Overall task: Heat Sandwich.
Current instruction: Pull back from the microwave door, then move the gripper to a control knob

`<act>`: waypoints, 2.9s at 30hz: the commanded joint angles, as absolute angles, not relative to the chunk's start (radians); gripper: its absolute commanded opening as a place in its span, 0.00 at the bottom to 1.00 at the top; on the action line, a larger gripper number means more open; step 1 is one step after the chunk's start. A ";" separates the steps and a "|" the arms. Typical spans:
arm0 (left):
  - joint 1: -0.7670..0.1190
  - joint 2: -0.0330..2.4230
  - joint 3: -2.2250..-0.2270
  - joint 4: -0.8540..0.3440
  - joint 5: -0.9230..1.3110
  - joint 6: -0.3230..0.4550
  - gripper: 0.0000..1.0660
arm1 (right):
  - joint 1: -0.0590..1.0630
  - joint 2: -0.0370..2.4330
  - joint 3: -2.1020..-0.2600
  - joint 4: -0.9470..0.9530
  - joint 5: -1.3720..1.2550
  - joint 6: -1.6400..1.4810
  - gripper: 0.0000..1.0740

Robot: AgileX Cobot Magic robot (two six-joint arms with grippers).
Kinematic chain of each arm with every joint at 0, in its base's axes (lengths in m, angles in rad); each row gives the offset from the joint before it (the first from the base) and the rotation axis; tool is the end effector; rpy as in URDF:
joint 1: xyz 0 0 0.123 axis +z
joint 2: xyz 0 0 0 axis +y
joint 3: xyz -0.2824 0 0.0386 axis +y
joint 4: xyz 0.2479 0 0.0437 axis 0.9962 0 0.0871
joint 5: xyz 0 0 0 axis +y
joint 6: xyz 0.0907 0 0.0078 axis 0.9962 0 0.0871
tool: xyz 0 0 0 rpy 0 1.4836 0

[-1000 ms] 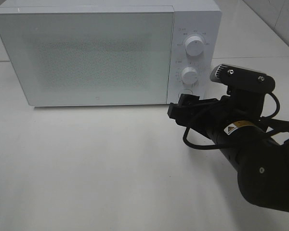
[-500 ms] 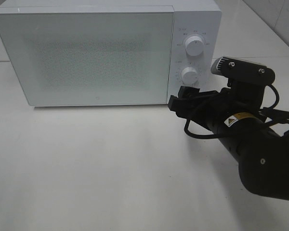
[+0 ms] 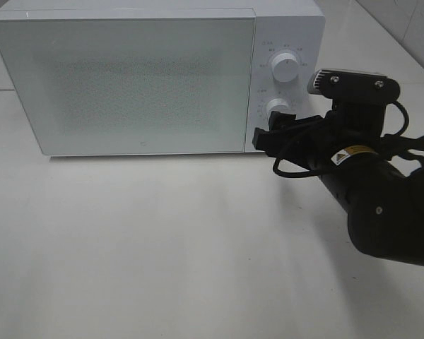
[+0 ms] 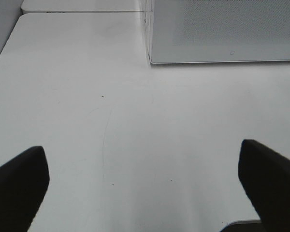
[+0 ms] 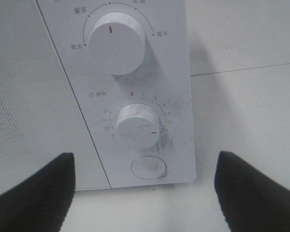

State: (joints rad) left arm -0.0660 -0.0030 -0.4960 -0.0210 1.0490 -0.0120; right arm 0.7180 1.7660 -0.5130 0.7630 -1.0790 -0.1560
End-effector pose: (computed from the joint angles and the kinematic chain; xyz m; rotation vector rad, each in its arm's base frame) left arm -0.0045 -0.0014 0.2770 0.0557 2.0335 -0.0742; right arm 0.2487 0.1437 0.1539 0.0658 1.7553 0.1271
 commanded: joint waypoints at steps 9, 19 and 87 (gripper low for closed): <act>-0.063 -0.026 -0.493 -0.027 1.036 -0.013 0.95 | 0.696 1.919 -0.628 0.721 -1.138 -0.232 0.71; -0.063 -0.026 -0.493 -0.027 1.036 -0.013 0.95 | 0.662 1.999 -0.717 0.716 -1.140 -0.241 0.71; -0.063 -0.026 -0.493 -0.026 1.036 -0.013 0.95 | 0.632 2.083 -0.801 0.720 -1.216 -0.253 0.08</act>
State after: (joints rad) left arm -0.0660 -0.0030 -0.4960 -0.0210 1.0490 -0.0120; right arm 0.6370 2.0960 -0.8010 0.7220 -1.2070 -0.2580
